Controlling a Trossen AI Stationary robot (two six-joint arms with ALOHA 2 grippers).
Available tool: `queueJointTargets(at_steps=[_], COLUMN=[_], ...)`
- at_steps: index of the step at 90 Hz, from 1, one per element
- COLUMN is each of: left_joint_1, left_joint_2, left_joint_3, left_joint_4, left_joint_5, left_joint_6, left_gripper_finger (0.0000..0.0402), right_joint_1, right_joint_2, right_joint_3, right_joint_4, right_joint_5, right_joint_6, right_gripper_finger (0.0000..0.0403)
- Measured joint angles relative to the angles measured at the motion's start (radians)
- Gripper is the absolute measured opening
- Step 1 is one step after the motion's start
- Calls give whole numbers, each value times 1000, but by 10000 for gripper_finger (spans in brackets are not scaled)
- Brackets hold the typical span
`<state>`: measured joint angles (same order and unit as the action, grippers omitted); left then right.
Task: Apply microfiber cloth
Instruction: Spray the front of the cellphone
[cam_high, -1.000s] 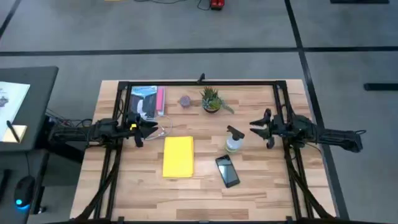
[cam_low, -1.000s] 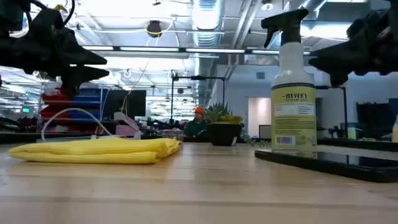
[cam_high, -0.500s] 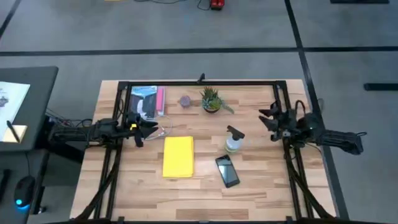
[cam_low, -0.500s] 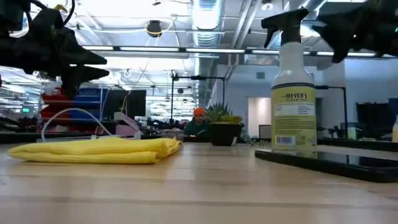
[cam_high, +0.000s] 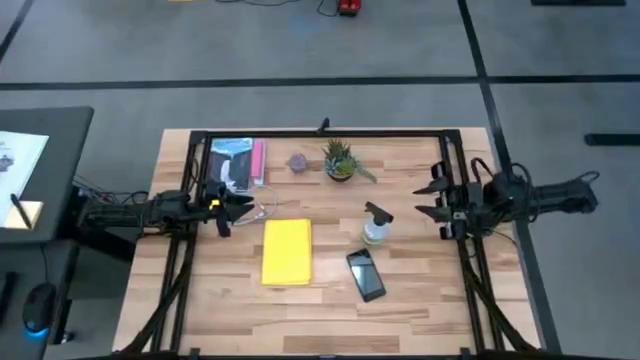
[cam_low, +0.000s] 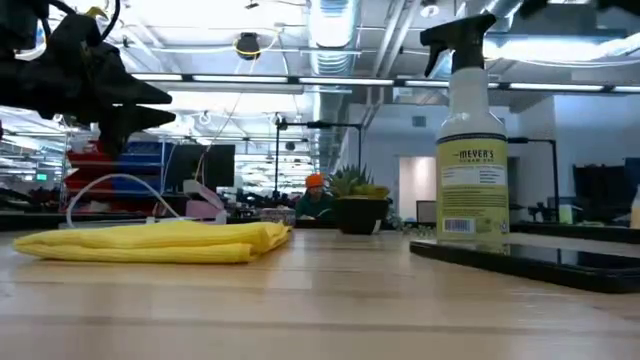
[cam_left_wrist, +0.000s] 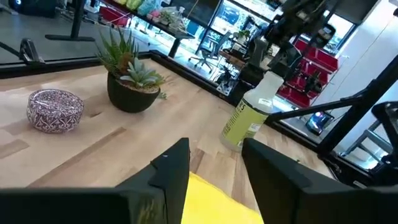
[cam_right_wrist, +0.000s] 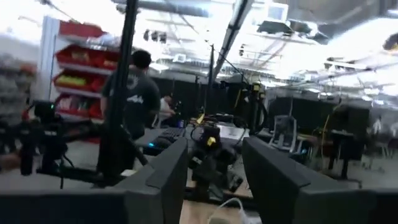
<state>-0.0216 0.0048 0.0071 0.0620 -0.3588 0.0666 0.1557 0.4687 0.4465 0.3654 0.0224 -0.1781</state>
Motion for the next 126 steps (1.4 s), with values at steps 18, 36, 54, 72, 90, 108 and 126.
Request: queueJointTargets(at_steps=[18, 36, 54, 72, 90, 108, 126], left_joint_1=[0, 0, 0, 0, 0, 0, 0], left_joint_2=[0, 0, 0, 0, 0, 0, 0], left_joint_3=[0, 0, 0, 0, 0, 0, 0], left_joint_4=[1, 2, 1, 1, 1, 1, 2], left_joint_5=[0, 0, 0, 0, 0, 0, 0], left_joint_6=[-1, -2, -3, 2, 19, 7, 30], left_gripper_finger=[134, 134, 134, 134, 134, 134, 134], right_joint_1=[91, 159, 257, 372, 517, 643, 638], right_joint_2=[153, 378, 598, 746, 867, 931, 961], right_joint_3=[222, 439, 711, 805, 752, 702, 664], right_joint_4=[85, -353, -810, -1099, -1356, -1527, -1538], right_joint_5=[-9, 105, 130, 139, 413, 854, 1059], right_joint_6=[115, 177, 466, 884, 1224, 1523, 1626], right_gripper_finger=[123, 135, 191, 241, 244, 244, 246])
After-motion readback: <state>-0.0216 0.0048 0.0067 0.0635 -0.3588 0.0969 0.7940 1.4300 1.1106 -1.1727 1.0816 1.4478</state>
